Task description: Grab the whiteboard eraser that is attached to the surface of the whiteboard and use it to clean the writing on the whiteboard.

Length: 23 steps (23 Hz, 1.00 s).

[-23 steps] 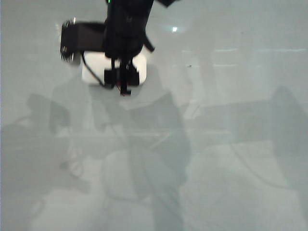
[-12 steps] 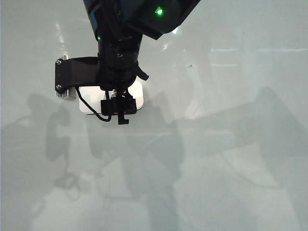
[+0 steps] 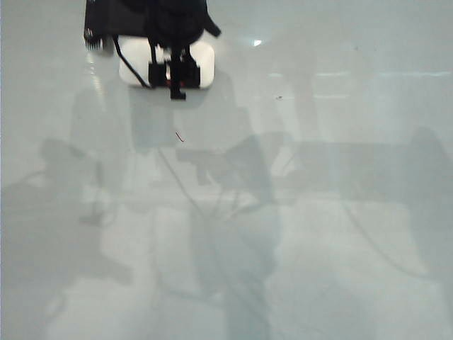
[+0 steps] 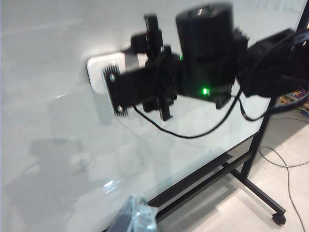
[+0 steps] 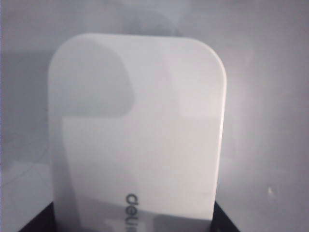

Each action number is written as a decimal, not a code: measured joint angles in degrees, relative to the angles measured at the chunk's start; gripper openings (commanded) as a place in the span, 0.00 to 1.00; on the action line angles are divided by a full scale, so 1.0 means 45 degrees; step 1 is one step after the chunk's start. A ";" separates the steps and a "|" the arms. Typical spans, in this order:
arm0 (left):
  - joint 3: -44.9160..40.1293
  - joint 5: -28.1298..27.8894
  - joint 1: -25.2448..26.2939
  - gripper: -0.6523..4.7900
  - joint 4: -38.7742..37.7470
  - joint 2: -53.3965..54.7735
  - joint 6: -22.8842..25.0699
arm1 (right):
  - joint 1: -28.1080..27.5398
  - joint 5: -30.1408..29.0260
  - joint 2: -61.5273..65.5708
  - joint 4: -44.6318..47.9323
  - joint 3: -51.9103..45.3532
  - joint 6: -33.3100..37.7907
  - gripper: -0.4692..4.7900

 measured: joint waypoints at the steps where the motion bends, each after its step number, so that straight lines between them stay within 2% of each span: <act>1: 0.0000 -0.0005 0.0000 0.11 -0.0005 0.0005 0.0000 | 0.0010 0.0019 0.0015 -0.0262 0.0199 0.0078 0.67; 5: 0.0000 -0.0015 0.0000 0.11 0.0000 0.0000 0.0005 | -0.0010 -0.0325 0.0131 -0.0685 0.0379 0.0627 0.67; 10: 0.0000 -0.0015 0.0000 0.11 0.0000 0.0000 0.0000 | 0.0102 -0.0704 0.1554 0.0053 0.0486 0.1574 0.67; 18: 0.0000 -0.0024 0.0000 0.11 0.0005 0.0005 0.0000 | 0.0146 -0.1122 0.2982 -0.1112 0.0121 0.2433 0.67; 20: 0.0000 -0.0034 0.0000 0.11 0.0019 0.0005 0.0000 | 0.0170 -0.0821 0.2929 -0.1161 0.0121 0.2506 0.67; 23: 0.0000 -0.0301 0.0000 0.11 0.0126 0.0005 0.0005 | 0.0253 0.0379 0.2895 -0.1156 0.0121 0.2506 0.67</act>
